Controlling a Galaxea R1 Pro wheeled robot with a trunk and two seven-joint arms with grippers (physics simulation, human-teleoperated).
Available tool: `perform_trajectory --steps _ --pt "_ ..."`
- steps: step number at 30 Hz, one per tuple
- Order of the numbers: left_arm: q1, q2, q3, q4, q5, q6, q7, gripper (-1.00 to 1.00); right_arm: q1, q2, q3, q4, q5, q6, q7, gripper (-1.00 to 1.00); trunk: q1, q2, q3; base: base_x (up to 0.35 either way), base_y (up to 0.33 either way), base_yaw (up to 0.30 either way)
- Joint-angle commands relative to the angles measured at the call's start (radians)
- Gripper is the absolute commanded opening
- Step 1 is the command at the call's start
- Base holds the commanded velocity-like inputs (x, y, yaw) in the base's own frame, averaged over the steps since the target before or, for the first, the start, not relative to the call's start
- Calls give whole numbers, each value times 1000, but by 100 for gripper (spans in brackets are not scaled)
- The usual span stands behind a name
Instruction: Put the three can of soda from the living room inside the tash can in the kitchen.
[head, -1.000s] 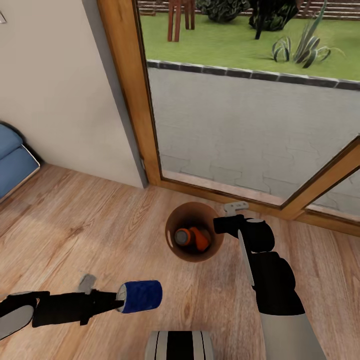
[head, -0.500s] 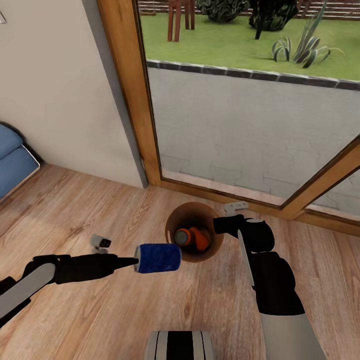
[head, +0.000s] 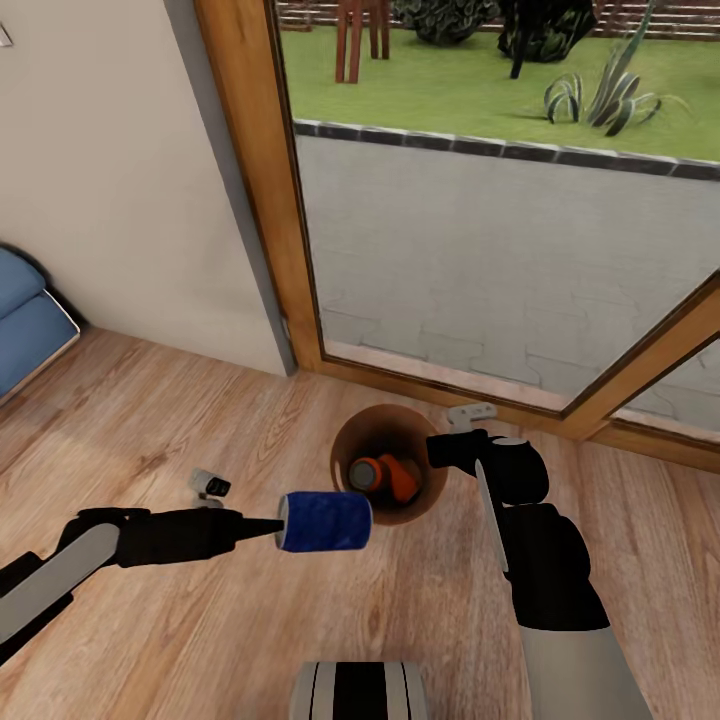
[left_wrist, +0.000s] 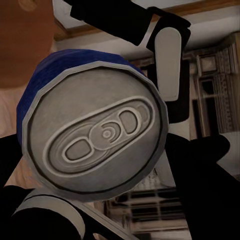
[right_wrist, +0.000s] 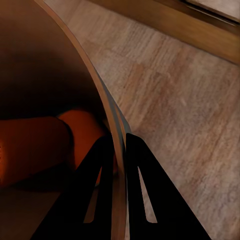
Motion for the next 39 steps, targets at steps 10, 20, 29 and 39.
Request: perform_trajectory --steps 10,20,29,39 --pt "0 -79 79 0 2 25 7 -100 0 0 0 0 -18 1 4 -100 0 0 0 0 0 0" --pt "-8 -322 298 2 -1 168 248 -100 0 0 0 0 -18 1 5 -100 0 0 0 0 0 0" --pt "-16 -537 303 0 -9 190 587 -100 0 0 0 0 -18 1 7 -100 0 0 0 0 0 0" --pt "-17 -610 302 0 -12 205 788 -100 0 0 0 0 -18 1 7 -100 0 0 0 0 0 0"
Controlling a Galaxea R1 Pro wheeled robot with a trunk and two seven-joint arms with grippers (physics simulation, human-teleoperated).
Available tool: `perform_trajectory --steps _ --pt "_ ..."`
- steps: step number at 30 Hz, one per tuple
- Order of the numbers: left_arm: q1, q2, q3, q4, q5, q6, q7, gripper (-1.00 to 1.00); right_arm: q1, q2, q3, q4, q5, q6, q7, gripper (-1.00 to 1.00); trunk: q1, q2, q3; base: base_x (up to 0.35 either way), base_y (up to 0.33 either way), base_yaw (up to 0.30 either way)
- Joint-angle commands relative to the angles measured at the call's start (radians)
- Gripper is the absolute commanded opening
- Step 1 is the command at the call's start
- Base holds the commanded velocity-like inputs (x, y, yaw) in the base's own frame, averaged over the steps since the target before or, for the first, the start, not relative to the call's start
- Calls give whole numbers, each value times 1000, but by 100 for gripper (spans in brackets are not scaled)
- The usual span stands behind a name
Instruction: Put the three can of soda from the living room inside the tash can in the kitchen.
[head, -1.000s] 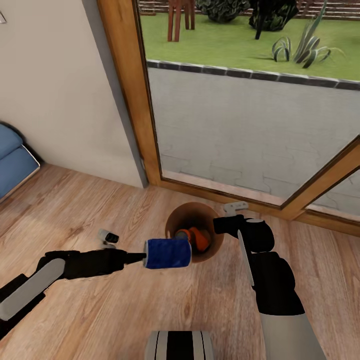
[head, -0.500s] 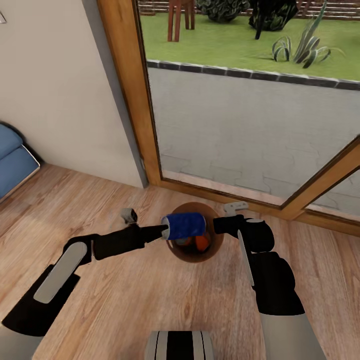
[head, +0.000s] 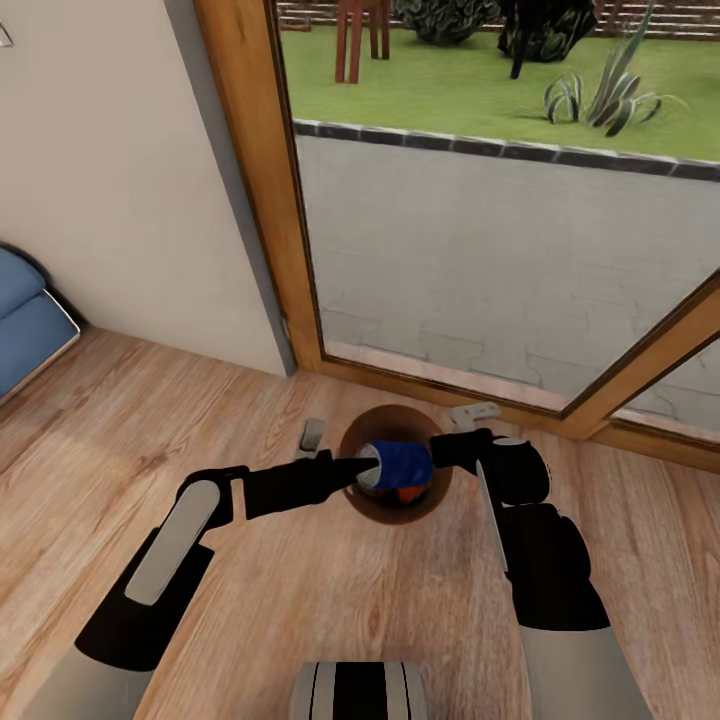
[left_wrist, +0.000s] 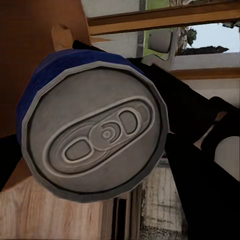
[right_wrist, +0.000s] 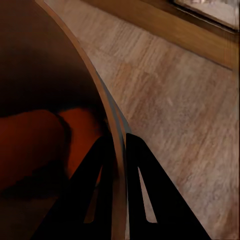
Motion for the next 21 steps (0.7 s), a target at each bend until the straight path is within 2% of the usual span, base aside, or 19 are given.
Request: perform_trajectory --steps 1,9,11,18,21 --pt "0 -1 -1 0 -5 0 0 -100 0 1 4 0 -70 6 4 -100 0 0 0 0 0 0" --pt "0 -2 -1 -1 -8 0 9 -100 0 1 4 0 -70 6 4 -100 0 0 0 0 0 0" --pt "0 -3 0 -1 -8 -1 38 -100 0 1 4 0 -70 6 4 -100 0 0 0 0 0 0" --pt "0 -3 -1 -2 -8 -4 68 -100 0 1 4 0 -70 6 4 -100 0 0 0 0 0 0" --pt "0 -5 0 -2 -9 -7 122 -100 0 1 4 0 -70 6 4 -100 0 0 0 0 0 0"
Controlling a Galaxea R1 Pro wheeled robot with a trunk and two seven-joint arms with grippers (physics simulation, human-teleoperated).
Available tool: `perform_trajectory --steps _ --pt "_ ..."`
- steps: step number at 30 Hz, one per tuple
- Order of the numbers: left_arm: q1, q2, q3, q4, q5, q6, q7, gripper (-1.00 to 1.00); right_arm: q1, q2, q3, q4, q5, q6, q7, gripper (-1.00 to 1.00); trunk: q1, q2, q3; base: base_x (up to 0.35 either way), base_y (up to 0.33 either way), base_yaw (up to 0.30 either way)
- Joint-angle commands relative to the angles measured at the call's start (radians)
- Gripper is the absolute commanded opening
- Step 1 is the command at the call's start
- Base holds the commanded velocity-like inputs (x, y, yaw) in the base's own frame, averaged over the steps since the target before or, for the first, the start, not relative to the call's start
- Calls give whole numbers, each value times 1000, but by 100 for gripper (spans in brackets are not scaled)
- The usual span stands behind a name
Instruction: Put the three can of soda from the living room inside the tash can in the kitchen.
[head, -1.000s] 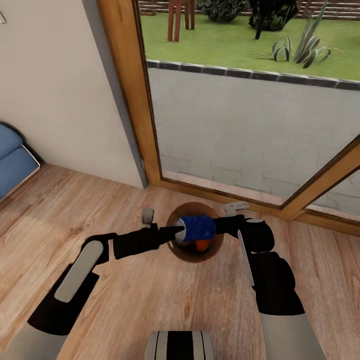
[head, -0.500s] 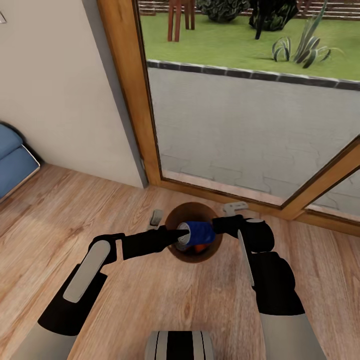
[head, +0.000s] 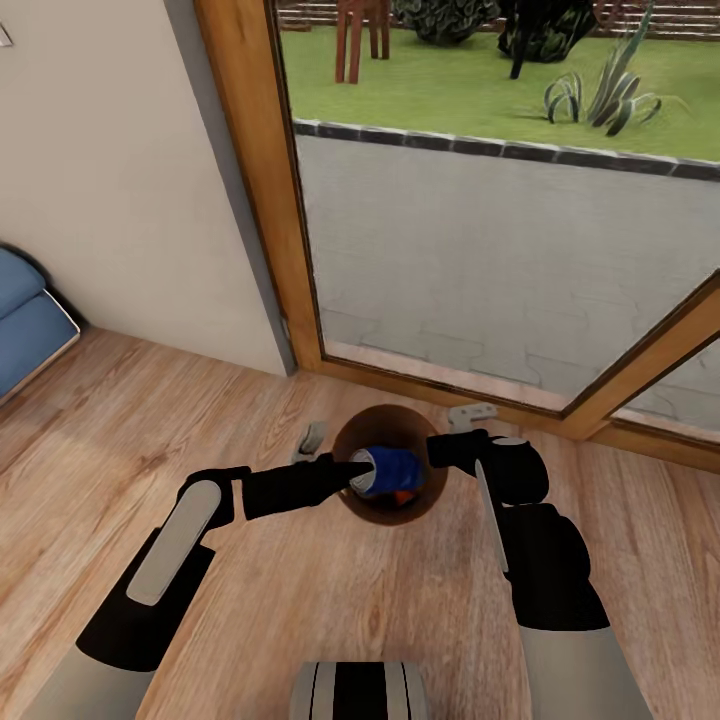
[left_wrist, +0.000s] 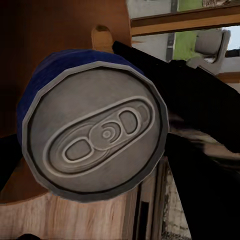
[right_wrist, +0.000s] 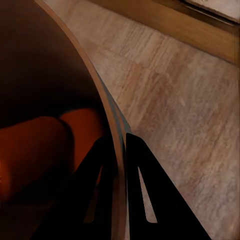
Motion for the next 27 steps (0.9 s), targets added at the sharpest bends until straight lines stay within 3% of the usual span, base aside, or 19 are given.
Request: perform_trajectory --steps 1,5,7,12,16,20,25,27 --pt "-6 -12 1 0 6 -4 92 -100 0 0 0 0 -26 2 4 -100 0 0 0 0 0 0" --pt "-18 -50 0 0 6 -5 155 -100 0 0 0 0 -26 2 4 -100 0 0 0 0 0 0" --pt "-21 -92 1 0 6 -4 258 -100 0 0 0 0 -26 2 4 -100 0 0 0 0 0 0" --pt "-19 -150 0 0 6 -4 348 -100 0 0 0 0 -26 2 4 -100 0 0 0 0 0 0" --pt "-20 -160 0 0 6 -4 369 -100 0 0 0 0 -26 2 4 -100 0 0 0 0 0 0" --pt "-23 -167 1 0 6 -5 428 -100 0 0 0 0 -26 2 4 -100 0 0 0 0 0 0" --pt "-31 -217 0 1 6 -6 529 -100 0 0 0 0 -26 2 4 -100 0 0 0 0 0 0" --pt "-35 -223 0 1 6 -6 547 -100 0 0 0 0 -26 2 4 -100 0 0 0 0 0 0"
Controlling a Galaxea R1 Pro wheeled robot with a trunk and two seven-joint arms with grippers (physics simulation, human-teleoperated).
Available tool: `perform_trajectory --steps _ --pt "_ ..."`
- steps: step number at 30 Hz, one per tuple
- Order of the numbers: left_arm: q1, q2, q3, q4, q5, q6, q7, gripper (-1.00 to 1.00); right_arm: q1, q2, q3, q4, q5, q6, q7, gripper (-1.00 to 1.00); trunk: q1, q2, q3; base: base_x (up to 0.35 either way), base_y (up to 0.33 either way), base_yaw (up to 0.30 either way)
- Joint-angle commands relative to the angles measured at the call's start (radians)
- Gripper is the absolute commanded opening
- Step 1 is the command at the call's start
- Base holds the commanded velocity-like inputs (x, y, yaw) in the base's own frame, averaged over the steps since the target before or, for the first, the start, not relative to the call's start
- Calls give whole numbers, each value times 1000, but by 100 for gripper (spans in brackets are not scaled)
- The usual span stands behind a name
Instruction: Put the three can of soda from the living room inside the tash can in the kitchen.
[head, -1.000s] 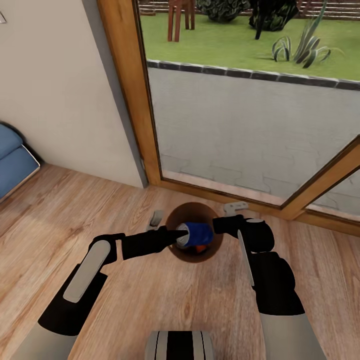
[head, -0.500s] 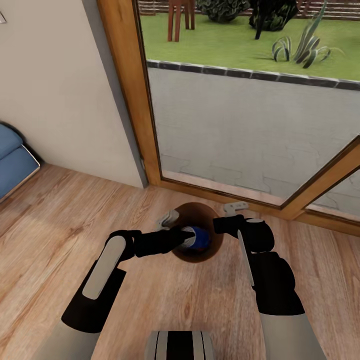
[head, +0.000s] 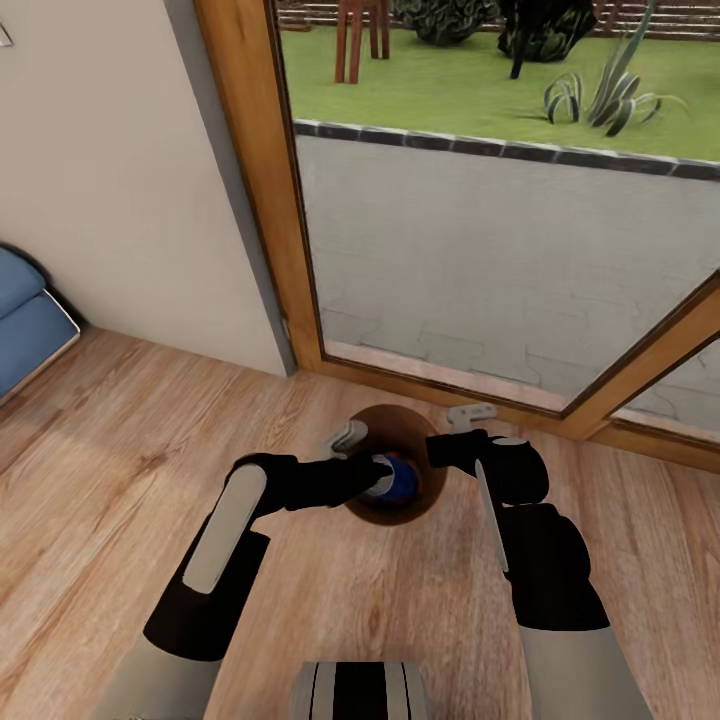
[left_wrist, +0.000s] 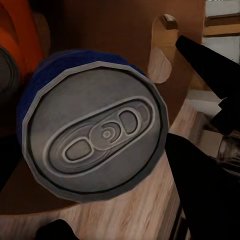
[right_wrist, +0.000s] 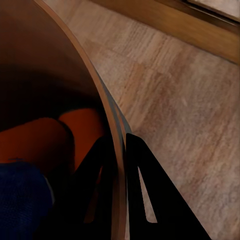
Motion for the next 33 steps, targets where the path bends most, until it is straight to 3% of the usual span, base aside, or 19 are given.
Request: perform_trajectory --steps 1,11,16,33 --pt "-6 -2 0 0 1 0 0 -100 0 0 0 0 -17 1 4 -100 0 0 0 0 0 0" --pt "-42 -6 0 1 0 -4 10 -100 0 0 0 0 -17 1 4 -100 0 0 0 0 0 0" --pt "-81 -7 0 1 -38 -40 93 -100 0 0 0 0 -17 1 4 -100 0 0 0 0 0 0" --pt "-85 -5 -1 2 -47 -60 130 -100 0 -1 0 0 -17 1 4 -100 0 0 0 0 0 0"
